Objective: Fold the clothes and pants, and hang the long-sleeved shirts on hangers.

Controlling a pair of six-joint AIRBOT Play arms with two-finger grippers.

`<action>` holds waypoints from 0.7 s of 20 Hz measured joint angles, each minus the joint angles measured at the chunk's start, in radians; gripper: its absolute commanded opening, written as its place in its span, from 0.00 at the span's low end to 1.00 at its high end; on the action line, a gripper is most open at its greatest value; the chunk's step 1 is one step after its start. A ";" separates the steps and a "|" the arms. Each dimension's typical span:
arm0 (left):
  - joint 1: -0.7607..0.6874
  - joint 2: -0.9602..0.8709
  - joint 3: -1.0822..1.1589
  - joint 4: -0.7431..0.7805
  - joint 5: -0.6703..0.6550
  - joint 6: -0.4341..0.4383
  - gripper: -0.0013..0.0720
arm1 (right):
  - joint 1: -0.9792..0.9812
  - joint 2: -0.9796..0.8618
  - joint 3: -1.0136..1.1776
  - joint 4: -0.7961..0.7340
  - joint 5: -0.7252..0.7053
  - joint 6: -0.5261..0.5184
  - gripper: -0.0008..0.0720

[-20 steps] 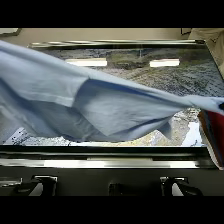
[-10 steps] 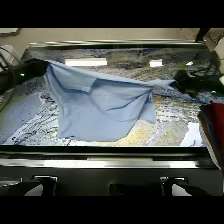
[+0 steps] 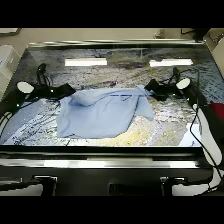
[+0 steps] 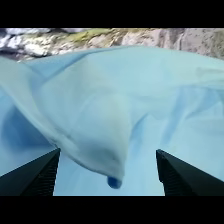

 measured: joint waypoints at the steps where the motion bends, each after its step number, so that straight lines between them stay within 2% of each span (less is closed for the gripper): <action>1: 0.059 -0.005 0.019 0.022 -0.087 -0.009 0.99 | -0.041 0.003 0.018 -0.020 0.056 -0.013 0.90; 4: 0.260 -0.005 0.019 0.076 -0.351 -0.032 0.99 | -0.189 0.019 0.044 -0.126 0.297 -0.034 0.90; 5: 0.324 0.003 -0.018 0.094 -0.425 -0.031 0.99 | -0.230 0.021 0.034 -0.169 0.382 -0.034 0.94; 7: 0.416 0.029 -0.132 0.101 -0.495 -0.007 0.99 | -0.278 0.025 -0.013 -0.213 0.509 -0.045 0.96; 10: 0.469 0.062 -0.339 0.051 -0.513 0.073 0.98 | -0.295 0.027 -0.113 -0.222 0.577 -0.066 0.96; 11: 0.471 0.068 -0.402 0.020 -0.504 0.101 0.90 | -0.290 0.027 -0.145 -0.211 0.576 -0.072 0.96; 13: 0.458 0.075 -0.494 -0.034 -0.455 0.137 0.86 | -0.269 0.027 -0.193 -0.193 0.559 -0.080 0.97; 14: 0.446 0.077 -0.525 -0.059 -0.430 0.150 0.80 | -0.256 0.028 -0.208 -0.184 0.545 -0.084 0.97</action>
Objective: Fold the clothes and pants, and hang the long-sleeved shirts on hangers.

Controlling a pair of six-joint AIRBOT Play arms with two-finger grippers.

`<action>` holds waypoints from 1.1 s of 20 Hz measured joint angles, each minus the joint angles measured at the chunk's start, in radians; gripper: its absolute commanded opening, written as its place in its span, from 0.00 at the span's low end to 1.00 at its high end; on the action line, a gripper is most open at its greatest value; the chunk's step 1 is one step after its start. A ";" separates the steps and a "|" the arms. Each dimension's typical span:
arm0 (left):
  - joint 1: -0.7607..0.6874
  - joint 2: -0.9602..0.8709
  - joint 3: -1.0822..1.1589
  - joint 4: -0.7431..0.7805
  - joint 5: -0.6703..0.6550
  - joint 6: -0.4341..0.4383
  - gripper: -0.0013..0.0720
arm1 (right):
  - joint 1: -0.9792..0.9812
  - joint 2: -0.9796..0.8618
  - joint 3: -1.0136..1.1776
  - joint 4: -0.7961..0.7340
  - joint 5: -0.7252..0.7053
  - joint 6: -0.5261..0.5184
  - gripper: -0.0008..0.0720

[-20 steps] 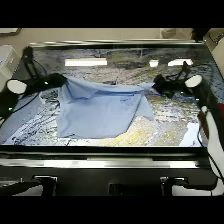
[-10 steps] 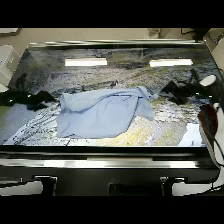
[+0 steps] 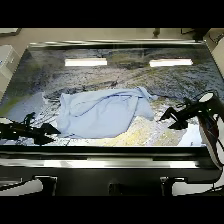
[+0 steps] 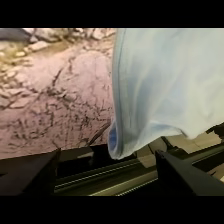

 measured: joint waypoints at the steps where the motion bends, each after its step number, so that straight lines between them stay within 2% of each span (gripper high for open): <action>1: -0.015 0.002 -0.024 -0.030 0.030 0.009 0.80 | 0.014 0.000 -0.011 0.006 -0.013 -0.003 0.97; 2: -0.032 0.003 -0.042 -0.061 0.056 0.015 0.80 | 0.029 0.000 -0.020 0.011 -0.033 -0.006 0.97; 3: -0.048 0.005 -0.052 -0.089 0.078 0.020 0.61 | 0.045 0.000 -0.026 0.018 -0.055 -0.006 0.97; 4: -0.067 0.004 -0.062 -0.108 0.114 0.027 0.34 | 0.060 0.000 -0.031 0.026 -0.077 -0.007 0.97; 5: -0.084 0.005 -0.068 -0.127 0.148 0.029 0.15 | 0.077 0.000 -0.035 0.037 -0.109 -0.008 0.97; 6: -0.102 0.005 -0.071 -0.147 0.174 0.030 0.06 | 0.092 -0.001 -0.037 0.053 -0.136 -0.010 0.97; 9: -0.145 0.006 -0.079 -0.187 0.219 0.036 0.05 | 0.138 -0.011 -0.040 0.122 -0.237 -0.010 0.95; 10: -0.153 0.007 -0.080 -0.195 0.223 0.045 0.05 | 0.152 -0.018 -0.041 0.146 -0.267 -0.010 0.87; 11: -0.158 0.010 -0.080 -0.201 0.226 0.052 0.05 | 0.166 -0.027 -0.042 0.167 -0.298 -0.010 0.59; 12: -0.163 0.017 -0.080 -0.203 0.230 0.056 0.05 | 0.181 -0.037 -0.042 0.186 -0.332 -0.010 0.28; 13: -0.165 0.026 -0.077 -0.208 0.231 0.061 0.05 | 0.195 -0.045 -0.044 0.191 -0.356 -0.010 0.07; 15: -0.169 0.056 -0.053 -0.212 0.230 0.074 0.05 | 0.215 -0.051 -0.034 0.211 -0.391 -0.013 0.07; 18: -0.164 0.152 0.066 -0.214 0.224 0.095 0.05 | 0.216 -0.019 0.051 0.229 -0.367 -0.051 0.07; 22: -0.124 0.341 0.441 -0.215 0.261 0.125 0.05 | 0.168 0.160 0.338 0.172 -0.322 -0.090 0.07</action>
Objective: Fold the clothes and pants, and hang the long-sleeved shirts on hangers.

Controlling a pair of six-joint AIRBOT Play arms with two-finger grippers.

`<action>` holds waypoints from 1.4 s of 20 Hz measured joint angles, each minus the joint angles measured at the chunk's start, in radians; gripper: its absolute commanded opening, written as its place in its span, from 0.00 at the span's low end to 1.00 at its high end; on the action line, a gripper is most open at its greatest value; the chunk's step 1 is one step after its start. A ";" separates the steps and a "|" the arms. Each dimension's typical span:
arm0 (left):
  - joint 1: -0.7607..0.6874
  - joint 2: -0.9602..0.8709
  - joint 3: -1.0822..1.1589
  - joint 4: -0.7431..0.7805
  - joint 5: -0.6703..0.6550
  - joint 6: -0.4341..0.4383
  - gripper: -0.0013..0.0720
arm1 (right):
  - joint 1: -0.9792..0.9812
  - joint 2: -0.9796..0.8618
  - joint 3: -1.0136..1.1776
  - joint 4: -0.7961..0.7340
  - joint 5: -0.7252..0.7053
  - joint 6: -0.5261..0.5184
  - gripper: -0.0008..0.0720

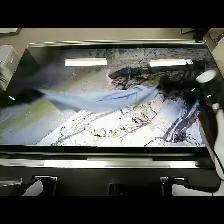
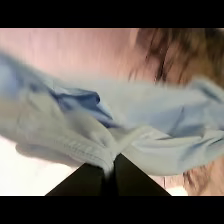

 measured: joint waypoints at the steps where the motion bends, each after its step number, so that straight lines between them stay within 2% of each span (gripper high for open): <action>1: 0.018 0.046 0.121 0.000 0.019 0.003 0.05 | -0.016 0.064 0.078 -0.019 -0.005 -0.003 0.07; 3: 0.046 0.124 0.326 0.026 0.053 -0.016 0.05 | -0.043 0.213 0.211 -0.078 -0.013 -0.010 0.07; 6: 0.068 0.240 0.513 0.076 0.067 -0.119 0.05 | -0.062 0.445 0.308 -0.191 -0.013 -0.009 0.07; 11: 0.078 0.373 0.606 0.104 0.088 -0.225 0.05 | -0.071 0.690 0.352 -0.366 -0.016 0.064 0.07; 15: 0.080 0.385 0.616 0.106 0.082 -0.267 0.05 | -0.072 0.743 0.359 -0.477 -0.063 0.096 0.07; 18: 0.080 0.338 0.553 0.108 -0.010 -0.308 0.05 | -0.072 0.684 0.357 -0.513 0.003 0.107 0.07; 20: 0.068 0.293 0.436 0.108 -0.065 -0.314 0.05 | -0.072 0.592 0.329 -0.518 0.088 0.116 0.07; 22: 0.029 0.240 0.270 0.110 -0.060 -0.299 0.05 | -0.071 0.464 0.269 -0.505 0.133 0.124 0.07; 25: -0.060 0.111 0.039 0.115 0.085 -0.254 0.05 | -0.071 0.218 0.181 -0.427 0.101 0.147 0.07; 28: -0.137 -0.075 -0.068 0.113 0.272 -0.228 0.05 | -0.071 -0.024 0.145 -0.251 0.058 0.214 0.07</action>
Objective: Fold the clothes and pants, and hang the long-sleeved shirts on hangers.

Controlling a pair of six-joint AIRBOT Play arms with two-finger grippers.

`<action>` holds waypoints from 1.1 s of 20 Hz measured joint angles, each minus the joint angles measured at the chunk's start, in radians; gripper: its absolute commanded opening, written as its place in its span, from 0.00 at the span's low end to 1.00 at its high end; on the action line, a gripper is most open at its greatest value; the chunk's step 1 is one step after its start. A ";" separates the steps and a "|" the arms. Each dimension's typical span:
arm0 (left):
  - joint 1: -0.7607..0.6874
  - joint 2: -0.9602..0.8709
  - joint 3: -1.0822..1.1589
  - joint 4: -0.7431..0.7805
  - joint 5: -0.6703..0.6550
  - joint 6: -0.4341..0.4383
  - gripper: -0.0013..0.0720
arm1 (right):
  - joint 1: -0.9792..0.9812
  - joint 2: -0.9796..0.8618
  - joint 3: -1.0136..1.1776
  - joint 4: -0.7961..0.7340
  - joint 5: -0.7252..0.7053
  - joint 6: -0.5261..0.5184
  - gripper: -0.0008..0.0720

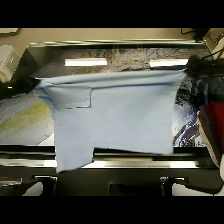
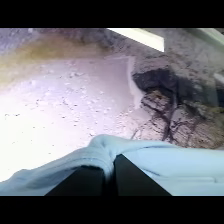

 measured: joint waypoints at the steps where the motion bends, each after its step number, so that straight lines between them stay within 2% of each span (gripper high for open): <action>1: -0.018 -0.058 -0.014 -0.019 0.043 0.004 0.05 | 0.000 -0.072 -0.006 0.077 -0.009 0.017 0.07; 5: -0.060 -0.249 -0.044 -0.120 0.128 0.016 0.06 | 0.000 -0.261 -0.016 0.262 0.009 0.040 0.07; 6: -0.063 -0.280 -0.048 -0.132 0.123 0.018 0.13 | 0.000 -0.285 -0.017 0.280 0.023 0.039 0.07; 7: -0.061 -0.299 -0.050 -0.141 0.108 0.021 0.37 | -0.003 -0.301 -0.018 0.294 0.035 0.027 0.19; 8: -0.047 -0.314 -0.047 -0.150 0.080 0.028 0.81 | -0.009 -0.306 -0.018 0.303 0.051 0.012 0.50; 9: -0.025 -0.325 -0.039 -0.148 0.034 0.034 0.96 | -0.022 -0.304 -0.017 0.300 0.074 -0.007 0.84; 10: 0.010 -0.332 -0.023 -0.140 -0.028 0.041 0.96 | -0.041 -0.296 -0.017 0.280 0.111 -0.027 0.87; 11: 0.051 -0.338 -0.006 -0.118 -0.096 0.045 0.91 | -0.063 -0.285 -0.017 0.248 0.162 -0.041 0.84; 12: 0.102 -0.342 0.009 -0.078 -0.178 0.047 0.79 | -0.088 -0.271 -0.019 0.190 0.224 -0.054 0.84; 16: 0.273 -0.352 -0.025 0.165 -0.455 0.027 0.77 | -0.147 -0.179 -0.150 -0.073 0.411 -0.093 0.84; 17: 0.298 -0.353 -0.057 0.202 -0.489 0.031 0.69 | -0.153 -0.145 -0.210 -0.106 0.415 -0.100 0.84; 21: 0.336 -0.360 -0.180 0.229 -0.522 0.114 0.69 | -0.164 -0.024 -0.425 -0.134 0.369 -0.112 0.83; 22: 0.335 -0.364 -0.197 0.214 -0.518 0.136 0.69 | -0.165 -0.004 -0.459 -0.133 0.362 -0.113 0.79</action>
